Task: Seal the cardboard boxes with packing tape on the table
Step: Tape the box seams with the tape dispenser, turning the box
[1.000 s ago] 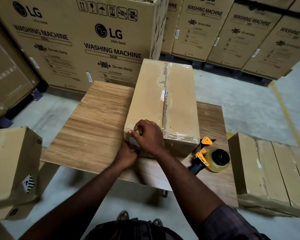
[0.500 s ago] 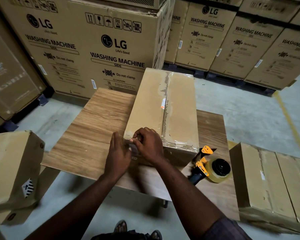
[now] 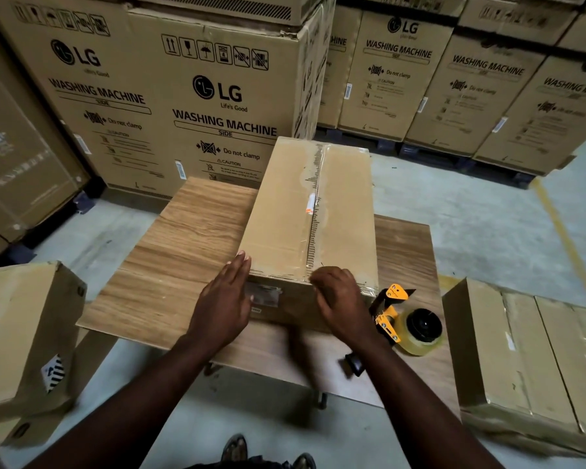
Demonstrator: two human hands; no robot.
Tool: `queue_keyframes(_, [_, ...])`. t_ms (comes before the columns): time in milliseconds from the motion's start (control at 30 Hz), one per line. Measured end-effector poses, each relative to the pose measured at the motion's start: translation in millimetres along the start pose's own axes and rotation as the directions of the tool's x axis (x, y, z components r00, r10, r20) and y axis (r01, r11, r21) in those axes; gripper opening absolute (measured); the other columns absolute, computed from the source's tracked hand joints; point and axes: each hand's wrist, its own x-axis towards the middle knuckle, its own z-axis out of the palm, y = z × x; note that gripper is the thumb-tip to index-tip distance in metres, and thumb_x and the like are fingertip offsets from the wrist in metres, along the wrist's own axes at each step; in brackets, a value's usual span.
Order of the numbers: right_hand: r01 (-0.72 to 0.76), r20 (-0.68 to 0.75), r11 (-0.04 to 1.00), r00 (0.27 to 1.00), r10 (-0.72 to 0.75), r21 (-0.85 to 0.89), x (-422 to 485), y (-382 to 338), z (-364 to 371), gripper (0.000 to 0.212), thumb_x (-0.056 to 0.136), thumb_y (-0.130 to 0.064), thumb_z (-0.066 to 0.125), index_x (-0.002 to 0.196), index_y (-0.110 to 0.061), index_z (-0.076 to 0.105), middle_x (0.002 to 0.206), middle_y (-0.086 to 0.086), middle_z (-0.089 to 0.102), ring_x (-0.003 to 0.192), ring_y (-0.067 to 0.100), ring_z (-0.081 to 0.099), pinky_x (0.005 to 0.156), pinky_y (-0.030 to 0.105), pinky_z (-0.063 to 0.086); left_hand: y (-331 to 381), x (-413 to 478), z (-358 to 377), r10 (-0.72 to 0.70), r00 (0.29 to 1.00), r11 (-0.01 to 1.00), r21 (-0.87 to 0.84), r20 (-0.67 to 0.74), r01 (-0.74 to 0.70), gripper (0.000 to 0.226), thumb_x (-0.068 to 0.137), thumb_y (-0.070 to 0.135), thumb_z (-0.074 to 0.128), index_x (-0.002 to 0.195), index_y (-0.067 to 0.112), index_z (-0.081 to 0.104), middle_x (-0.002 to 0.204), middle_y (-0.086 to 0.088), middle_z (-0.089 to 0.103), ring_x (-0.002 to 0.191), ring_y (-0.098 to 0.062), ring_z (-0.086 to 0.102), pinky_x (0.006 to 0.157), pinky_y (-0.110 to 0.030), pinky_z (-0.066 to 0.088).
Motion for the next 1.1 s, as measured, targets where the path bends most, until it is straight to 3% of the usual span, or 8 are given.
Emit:
queue_keyframes(133, [-0.093, -0.042, 0.994, 0.995, 0.090, -0.052, -15.2, 16.8, -18.6, 0.021, 0.086, -0.005, 0.067, 0.105, -0.012, 0.072, 0.112, 0.003, 0.066, 0.103, 0.025, 0.060, 0.090, 0.035, 0.046, 11.0, 0.2, 1.6, -0.050, 0.999, 0.998, 0.050, 0.011, 0.049, 0.079, 0.093, 0.031, 0.062, 0.159, 0.018, 0.022, 0.167, 0.001, 0.016, 0.153, -0.024, 0.019, 0.115, -0.050, 0.034])
queue_keyframes(233, [-0.117, -0.009, 0.979, 0.993, 0.118, -0.169, -18.5, -3.1, -12.6, 0.039, 0.084, -0.018, 0.066, 0.122, -0.012, 0.065, 0.129, 0.007, 0.060, 0.117, 0.029, 0.054, 0.099, 0.041, 0.047, 34.4, 3.0, 6.6, -0.009, 1.000, 0.992, 0.127, 0.009, 0.008, 0.079, 0.090, 0.031, 0.063, 0.157, 0.013, 0.027, 0.166, -0.004, 0.020, 0.153, -0.026, 0.019, 0.117, -0.058, 0.023])
queue_keyframes(333, [-0.069, 0.160, 0.953, 0.980, 0.120, -0.294, -22.5, -23.5, 0.3, 0.064, 0.087, -0.035, 0.062, 0.145, -0.012, 0.049, 0.153, 0.008, 0.046, 0.143, 0.028, 0.039, 0.116, 0.051, 0.030, 59.5, 5.8, 18.7, 0.178, 0.981, 0.968, 0.164, 0.076, -0.189, 0.078, 0.086, 0.029, 0.065, 0.156, 0.013, 0.032, 0.163, -0.007, 0.030, 0.150, -0.027, 0.029, 0.117, -0.061, 0.016])
queue_keyframes(400, [-0.040, 0.241, 0.939, 0.962, 0.129, -0.343, -29.6, -23.2, 2.1, 0.071, 0.090, -0.043, 0.053, 0.153, -0.014, 0.038, 0.163, 0.005, 0.033, 0.152, 0.026, 0.026, 0.121, 0.054, 0.016, 66.5, 7.5, 23.0, 0.216, 0.968, 0.961, 0.146, 0.128, -0.234, 0.078, 0.087, 0.029, 0.063, 0.157, 0.015, 0.030, 0.164, -0.004, 0.029, 0.151, -0.025, 0.026, 0.119, -0.057, 0.010])
queue_keyframes(533, [-0.097, 0.231, 0.921, 0.953, 0.195, -0.377, -48.1, 3.4, -27.3, 0.069, 0.096, -0.048, 0.043, 0.158, -0.023, 0.029, 0.168, -0.005, 0.019, 0.156, 0.016, 0.013, 0.123, 0.054, 0.002, 51.4, 4.8, 15.3, 0.213, 0.974, 0.963, 0.153, 0.075, -0.223, 0.077, 0.082, 0.019, 0.068, 0.153, 0.018, 0.038, 0.160, -0.003, 0.037, 0.147, -0.025, 0.035, 0.117, -0.053, 0.027])
queue_keyframes(700, [-0.215, 0.102, 0.866, 0.952, 0.289, -0.451, -65.1, 18.5, -48.3, 0.068, 0.096, -0.048, 0.036, 0.155, -0.015, 0.037, 0.165, 0.003, 0.029, 0.154, 0.023, 0.021, 0.121, 0.051, 0.001, 53.7, 1.8, 11.6, 0.070, 0.997, 0.993, 0.094, -0.027, -0.068, 0.065, 0.088, 0.025, 0.056, 0.150, 0.009, 0.044, 0.159, -0.012, 0.037, 0.147, -0.031, 0.034, 0.120, -0.051, 0.021])
queue_keyframes(933, [-0.128, 0.221, 0.911, 0.948, 0.228, -0.393, -57.1, -8.2, -21.6, 0.073, 0.099, -0.051, 0.036, 0.160, -0.012, 0.023, 0.169, 0.005, 0.014, 0.157, 0.021, 0.006, 0.122, 0.058, 0.002, 100.6, 6.5, 30.9, 0.257, 0.962, 0.965, 0.035, 0.096, -0.261, 0.068, 0.092, 0.025, 0.056, 0.156, 0.013, 0.033, 0.162, -0.006, 0.032, 0.150, -0.024, 0.029, 0.123, -0.048, 0.015])
queue_keyframes(1100, [-0.264, 0.125, 0.861, 0.929, 0.348, -0.434, -78.7, 33.3, -55.0, 0.068, 0.099, -0.054, 0.028, 0.160, -0.023, 0.025, 0.169, -0.003, 0.016, 0.156, 0.020, 0.009, 0.122, 0.057, 0.005, 56.2, 8.3, 19.8, 0.174, 0.984, 0.983, 0.067, -0.025, -0.172, 0.061, 0.089, 0.035, 0.047, 0.145, 0.011, 0.051, 0.150, -0.006, 0.051, 0.139, -0.025, 0.047, 0.116, -0.054, 0.029])
